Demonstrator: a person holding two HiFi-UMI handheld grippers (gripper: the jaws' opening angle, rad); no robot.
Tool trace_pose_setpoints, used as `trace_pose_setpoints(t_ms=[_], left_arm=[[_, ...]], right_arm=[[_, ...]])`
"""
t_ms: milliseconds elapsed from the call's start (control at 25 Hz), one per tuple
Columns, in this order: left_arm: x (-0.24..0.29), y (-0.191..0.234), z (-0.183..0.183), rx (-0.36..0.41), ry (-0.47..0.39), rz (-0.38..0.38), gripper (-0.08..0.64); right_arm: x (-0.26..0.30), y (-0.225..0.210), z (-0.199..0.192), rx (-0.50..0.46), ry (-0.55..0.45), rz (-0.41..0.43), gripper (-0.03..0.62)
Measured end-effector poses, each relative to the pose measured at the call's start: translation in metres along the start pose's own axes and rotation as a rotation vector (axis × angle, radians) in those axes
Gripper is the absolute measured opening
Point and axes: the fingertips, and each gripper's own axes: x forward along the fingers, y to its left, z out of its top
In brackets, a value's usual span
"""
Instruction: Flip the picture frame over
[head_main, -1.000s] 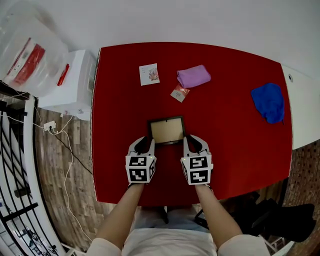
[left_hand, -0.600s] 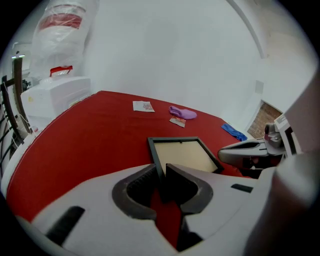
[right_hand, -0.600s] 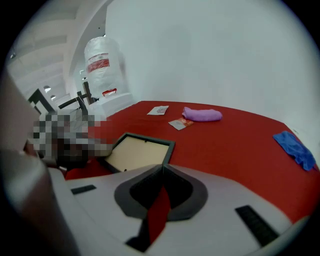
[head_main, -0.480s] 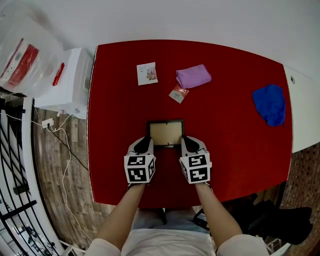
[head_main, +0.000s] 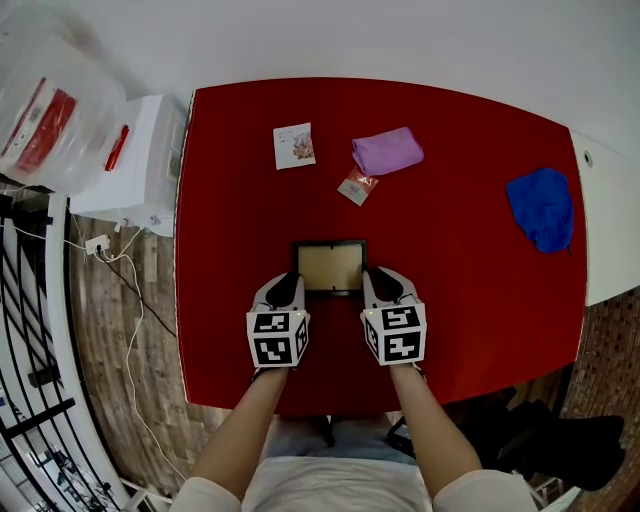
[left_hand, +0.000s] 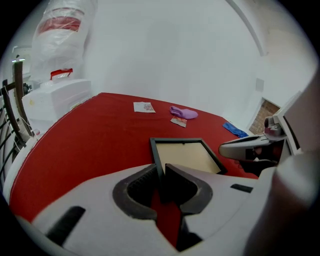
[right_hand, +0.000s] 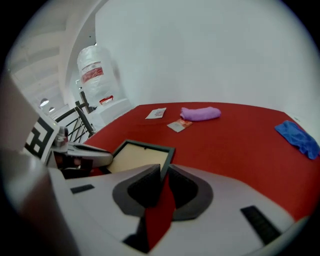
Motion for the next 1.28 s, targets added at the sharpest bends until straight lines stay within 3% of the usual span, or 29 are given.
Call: trace_pose_setpoints(t_ms=[80, 320, 600, 800, 880, 1000, 1120, 1280], left_arm=[[0.000, 0.001, -0.001, 0.004, 0.002, 0.004, 0.061], [-0.005, 0.003, 0.004, -0.034, -0.014, -0.003, 0.057], [-0.037, -0.008, 0.031, 0.004, -0.109, -0.023, 0.057], [-0.062, -0.037, 0.059, 0.078, -0.193, -0.066, 0.057], [-0.064, -0.046, 0.062, 0.096, -0.203, -0.073, 0.055], [-0.065, -0.052, 0.066, 0.078, -0.216, -0.088, 0.049], [-0.064, -0.055, 0.072, 0.034, -0.231, -0.119, 0.040], [-0.067, -0.064, 0.077, 0.057, -0.237, -0.142, 0.034]], right_arm=[[0.007, 0.006, -0.009, 0.006, 0.043, 0.039, 0.072], [0.015, 0.009, -0.016, 0.064, 0.067, 0.066, 0.063], [0.015, 0.015, -0.013, 0.051, 0.064, 0.070, 0.063], [0.009, 0.023, 0.001, -0.119, 0.018, 0.010, 0.063], [0.003, 0.038, 0.014, -0.154, -0.037, 0.055, 0.063], [-0.002, 0.060, 0.026, -0.116, -0.088, 0.186, 0.025], [-0.004, 0.061, 0.027, -0.073, -0.101, 0.231, 0.005], [-0.008, 0.062, 0.032, -0.065, -0.120, 0.260, 0.005]])
